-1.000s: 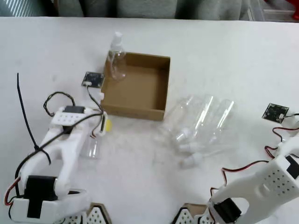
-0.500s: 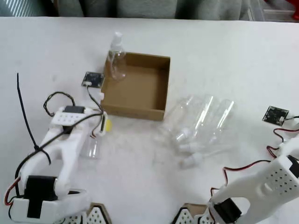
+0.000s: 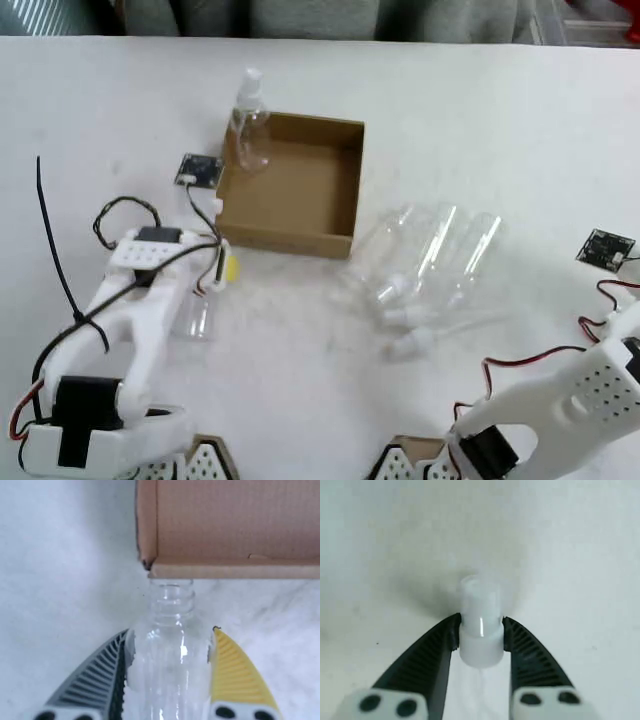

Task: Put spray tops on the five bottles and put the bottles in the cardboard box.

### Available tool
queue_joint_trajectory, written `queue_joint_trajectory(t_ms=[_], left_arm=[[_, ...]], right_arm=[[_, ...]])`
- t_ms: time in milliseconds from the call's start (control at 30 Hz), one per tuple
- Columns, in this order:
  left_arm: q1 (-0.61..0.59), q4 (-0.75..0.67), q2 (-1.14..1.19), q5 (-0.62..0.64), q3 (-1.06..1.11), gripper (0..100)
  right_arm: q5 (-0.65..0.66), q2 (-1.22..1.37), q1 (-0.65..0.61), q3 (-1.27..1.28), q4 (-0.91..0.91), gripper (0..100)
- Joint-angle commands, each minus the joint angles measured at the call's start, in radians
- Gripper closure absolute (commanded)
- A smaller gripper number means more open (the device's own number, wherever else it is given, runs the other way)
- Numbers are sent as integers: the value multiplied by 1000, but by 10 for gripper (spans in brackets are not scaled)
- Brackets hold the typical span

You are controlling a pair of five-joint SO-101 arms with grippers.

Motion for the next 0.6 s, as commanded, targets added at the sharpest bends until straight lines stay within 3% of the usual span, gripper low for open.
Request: queue_joint_trajectory(t_ms=[0, 200, 567], left_arm=[[-12, -18, -44, -12, 0, 977], [-12, -18, -44, -12, 2, 977], [-12, -18, -44, -12, 3, 977]], right_arm=[[-235, -97, -8, -43, -5, 940], [-677, -228, -48, -43, 97, 940], [-959, -344, -197, -41, 450, 940]])
